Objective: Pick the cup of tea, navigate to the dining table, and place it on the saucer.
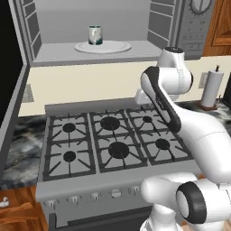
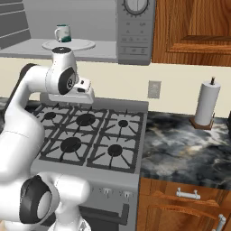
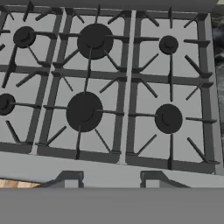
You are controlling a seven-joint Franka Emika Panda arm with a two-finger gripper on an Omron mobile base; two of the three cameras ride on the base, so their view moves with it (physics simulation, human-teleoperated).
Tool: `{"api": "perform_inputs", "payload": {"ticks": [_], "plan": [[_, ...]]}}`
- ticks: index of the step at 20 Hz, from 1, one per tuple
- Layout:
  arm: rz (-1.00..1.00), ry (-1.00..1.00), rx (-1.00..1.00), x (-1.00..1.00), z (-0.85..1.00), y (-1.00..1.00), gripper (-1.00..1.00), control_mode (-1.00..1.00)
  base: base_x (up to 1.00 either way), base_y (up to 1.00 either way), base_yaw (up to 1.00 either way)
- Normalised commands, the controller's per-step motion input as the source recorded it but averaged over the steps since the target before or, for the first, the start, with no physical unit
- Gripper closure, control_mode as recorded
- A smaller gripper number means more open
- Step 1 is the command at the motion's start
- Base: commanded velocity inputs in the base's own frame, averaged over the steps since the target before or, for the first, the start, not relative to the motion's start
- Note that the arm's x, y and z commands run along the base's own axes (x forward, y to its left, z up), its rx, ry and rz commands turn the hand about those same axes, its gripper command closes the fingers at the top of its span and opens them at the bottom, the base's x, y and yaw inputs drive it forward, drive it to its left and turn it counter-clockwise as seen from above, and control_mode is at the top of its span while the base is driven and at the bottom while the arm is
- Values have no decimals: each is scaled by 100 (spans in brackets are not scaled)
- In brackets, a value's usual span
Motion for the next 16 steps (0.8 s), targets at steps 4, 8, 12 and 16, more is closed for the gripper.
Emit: {"api": "perform_inputs", "payload": {"ticks": [4,8,12,16], "plan": [[0,-3,0,-14,0,5,-100,-100,0,0,0],[0,-34,0,-16,27,66,-100,-100,0,0,0],[0,-40,0,0,68,95,-100,-100,0,0,0],[0,-42,0,3,81,85,-100,-100,0,0,0]]}}
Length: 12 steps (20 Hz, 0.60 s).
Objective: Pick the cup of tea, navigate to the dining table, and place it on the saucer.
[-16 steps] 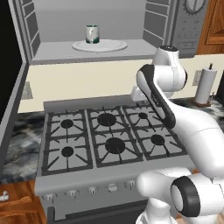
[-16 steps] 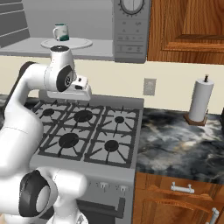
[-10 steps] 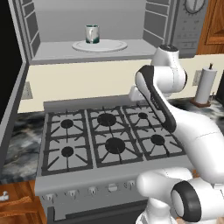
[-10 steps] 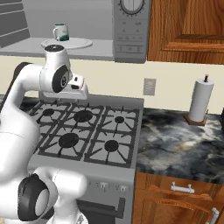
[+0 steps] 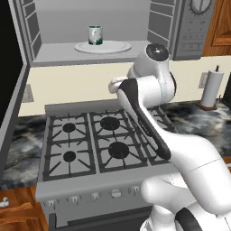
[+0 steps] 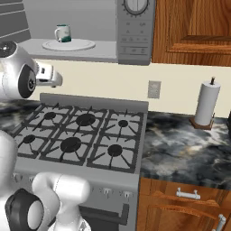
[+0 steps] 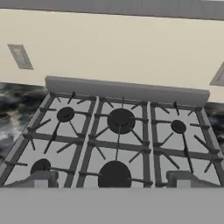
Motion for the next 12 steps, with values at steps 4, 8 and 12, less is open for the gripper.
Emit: {"api": "perform_inputs", "payload": {"ticks": [4,8,12], "plan": [[0,-39,0,5,88,52,-100,-100,0,0,0],[0,-26,0,22,86,49,-100,-100,0,0,0],[0,-13,7,39,78,31,-100,-100,0,0,0]]}}
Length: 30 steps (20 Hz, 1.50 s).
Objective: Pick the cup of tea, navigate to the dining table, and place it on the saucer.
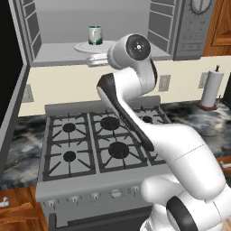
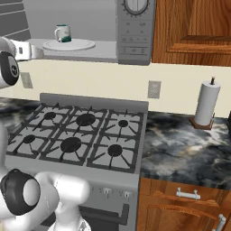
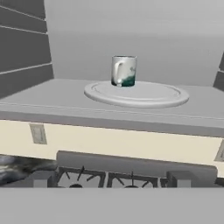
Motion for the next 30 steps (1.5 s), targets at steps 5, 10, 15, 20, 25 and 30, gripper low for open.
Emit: {"api": "perform_inputs", "payload": {"ticks": [5,10,15,20,25,30], "plan": [[0,-2,13,28,46,5,-100,-100,0,0,0],[0,-4,17,29,53,0,-100,-100,0,0,0],[0,0,14,27,13,0,-100,-100,0,0,0],[0,5,2,36,0,0,-100,-100,0,0,0],[0,14,2,21,0,-2,-100,-100,0,0,0],[0,15,0,22,0,0,-100,-100,0,0,0]]}}
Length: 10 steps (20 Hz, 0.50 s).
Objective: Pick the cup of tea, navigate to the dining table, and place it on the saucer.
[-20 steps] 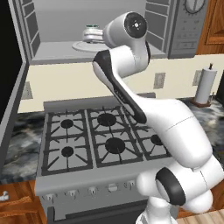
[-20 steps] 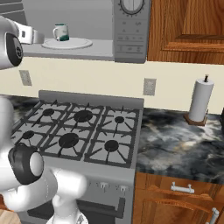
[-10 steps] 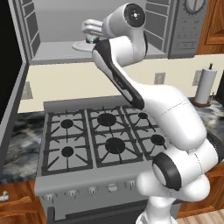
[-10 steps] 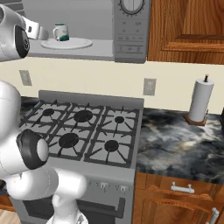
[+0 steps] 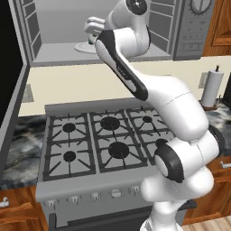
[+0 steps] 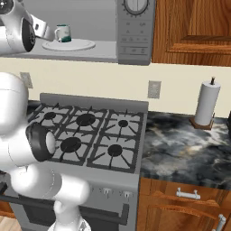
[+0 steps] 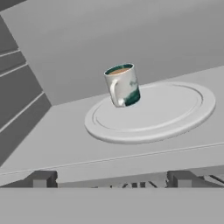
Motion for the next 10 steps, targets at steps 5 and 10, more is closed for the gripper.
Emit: {"api": "perform_inputs", "payload": {"ticks": [5,10], "plan": [[0,4,-4,29,-1,0,-100,-100,0,0,0],[0,0,-13,29,-15,0,-100,-100,0,0,0]]}}
